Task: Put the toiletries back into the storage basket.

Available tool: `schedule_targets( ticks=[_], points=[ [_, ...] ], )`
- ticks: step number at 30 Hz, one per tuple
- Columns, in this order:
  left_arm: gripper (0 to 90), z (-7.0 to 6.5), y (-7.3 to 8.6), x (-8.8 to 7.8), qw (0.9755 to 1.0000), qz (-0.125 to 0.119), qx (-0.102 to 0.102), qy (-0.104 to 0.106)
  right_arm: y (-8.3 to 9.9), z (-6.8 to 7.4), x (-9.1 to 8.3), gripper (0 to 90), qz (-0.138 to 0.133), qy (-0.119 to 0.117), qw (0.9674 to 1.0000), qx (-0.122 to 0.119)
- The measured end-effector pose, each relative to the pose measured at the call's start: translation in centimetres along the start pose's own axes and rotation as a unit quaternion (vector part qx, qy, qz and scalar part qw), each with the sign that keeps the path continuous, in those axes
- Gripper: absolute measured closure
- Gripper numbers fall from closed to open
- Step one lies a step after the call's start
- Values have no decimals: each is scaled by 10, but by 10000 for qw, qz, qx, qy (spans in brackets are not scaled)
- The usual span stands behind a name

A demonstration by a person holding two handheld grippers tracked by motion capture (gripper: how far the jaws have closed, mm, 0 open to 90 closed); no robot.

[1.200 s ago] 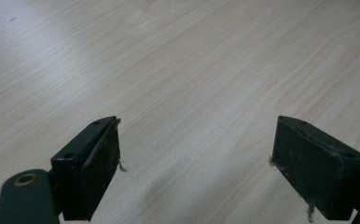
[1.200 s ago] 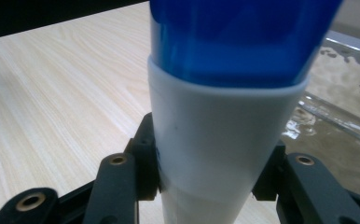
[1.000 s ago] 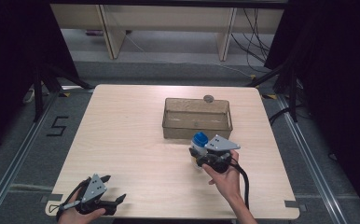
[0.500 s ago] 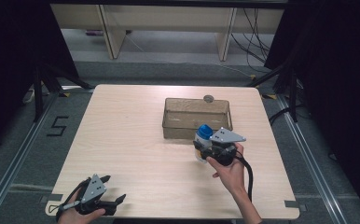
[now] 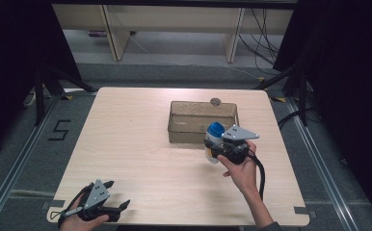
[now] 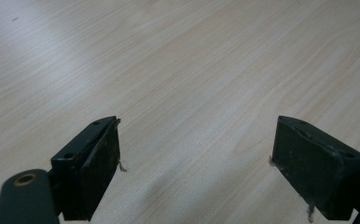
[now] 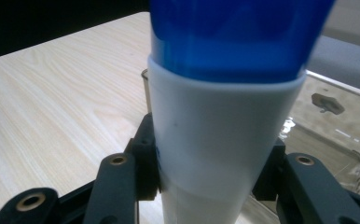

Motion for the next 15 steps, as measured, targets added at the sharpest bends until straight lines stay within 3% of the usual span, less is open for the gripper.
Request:
schedule_targets(
  ticks=[4, 5, 6, 9, 10, 13, 15],
  points=[
    [147, 2, 1, -1, 9999, 106, 111, -10, -5, -6, 1, 561, -35, 44, 10000, 19],
    [147, 1, 0, 0, 10000, 14, 28, -9, -5, -5, 0, 561, 38, 22, 9999, 122],
    [147, 0, 0, 0, 10000, 1, 10, 2, -7, -8, 2, 561, -47, 64, 10000, 26],
    [147, 0, 1, 0, 10000, 23, -18, 24, -7, -9, 2, 561, 38, 22, 9999, 133],
    [147, 0, 1, 0, 10000, 22, -30, 27, -9, -11, 4, 561, -66, -3, 10000, 73],
    [147, 1, 2, 0, 10000, 82, 20, 8, -11, -15, 4, 561, -28, 84, 9998, 186],
    [147, 1, 2, 0, 10000, 91, 14, 21, -11, -17, 5, 561, -24, 68, 9999, 124]
  ],
)
Point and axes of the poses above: each handheld gripper's, and its own axes: x roughly forward along the jaws, y roughly out of its underside, z roughly to its left, the point moved 10 cm from there along x, roughly forward along the jaws, and after that the axes turned 15 degrees about y, right-handed, at the moved point
